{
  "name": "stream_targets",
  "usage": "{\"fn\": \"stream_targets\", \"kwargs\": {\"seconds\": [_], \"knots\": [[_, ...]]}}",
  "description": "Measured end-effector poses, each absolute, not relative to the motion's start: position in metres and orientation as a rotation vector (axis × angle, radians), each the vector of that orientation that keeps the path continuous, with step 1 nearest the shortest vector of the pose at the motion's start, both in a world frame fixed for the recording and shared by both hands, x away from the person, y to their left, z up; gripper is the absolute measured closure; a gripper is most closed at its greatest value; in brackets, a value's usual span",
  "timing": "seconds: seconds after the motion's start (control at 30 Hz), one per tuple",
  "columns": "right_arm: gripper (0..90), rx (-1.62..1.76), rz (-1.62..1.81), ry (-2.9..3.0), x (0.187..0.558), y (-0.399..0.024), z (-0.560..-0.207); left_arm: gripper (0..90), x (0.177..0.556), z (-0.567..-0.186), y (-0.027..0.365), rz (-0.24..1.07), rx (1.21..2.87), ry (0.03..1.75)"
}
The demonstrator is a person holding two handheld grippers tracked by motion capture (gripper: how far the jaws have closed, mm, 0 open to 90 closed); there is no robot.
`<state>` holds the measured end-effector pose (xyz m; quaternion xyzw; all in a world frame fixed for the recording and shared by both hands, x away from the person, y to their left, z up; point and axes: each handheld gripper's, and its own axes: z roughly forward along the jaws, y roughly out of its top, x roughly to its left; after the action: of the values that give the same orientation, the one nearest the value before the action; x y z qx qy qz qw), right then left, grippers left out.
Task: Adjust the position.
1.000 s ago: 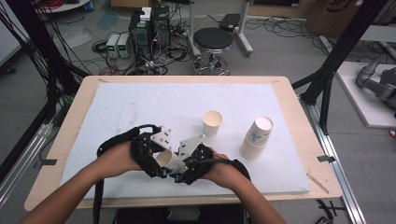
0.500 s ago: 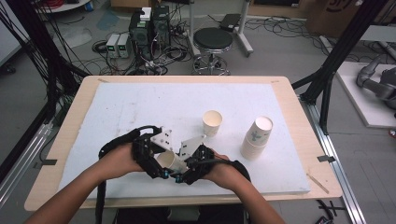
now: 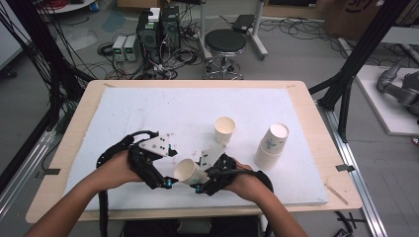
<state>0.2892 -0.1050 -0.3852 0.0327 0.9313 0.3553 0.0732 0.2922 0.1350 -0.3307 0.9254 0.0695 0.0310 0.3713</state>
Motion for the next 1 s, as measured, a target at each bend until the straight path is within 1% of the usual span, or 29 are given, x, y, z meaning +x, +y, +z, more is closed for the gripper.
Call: {"fn": "stream_targets", "kwargs": {"seconds": [0.33,0.47,0.8,1.0], "knots": [[34.6,0.277,1.203,2.671,0.287,-0.141,-0.394,17.6,0.292,-0.355,0.163,0.076,2.182,0.37],[34.3,0.357,1.313,2.579,0.284,-0.156,-0.399,17.8,0.29,-0.368,0.171,0.097,2.1,0.419],[34.2,0.53,1.469,2.427,0.28,-0.182,-0.416,18.2,0.283,-0.391,0.19,0.163,1.932,0.509],[34.1,0.567,1.514,2.373,0.28,-0.191,-0.419,18.2,0.281,-0.4,0.195,0.202,1.885,0.523]]}}
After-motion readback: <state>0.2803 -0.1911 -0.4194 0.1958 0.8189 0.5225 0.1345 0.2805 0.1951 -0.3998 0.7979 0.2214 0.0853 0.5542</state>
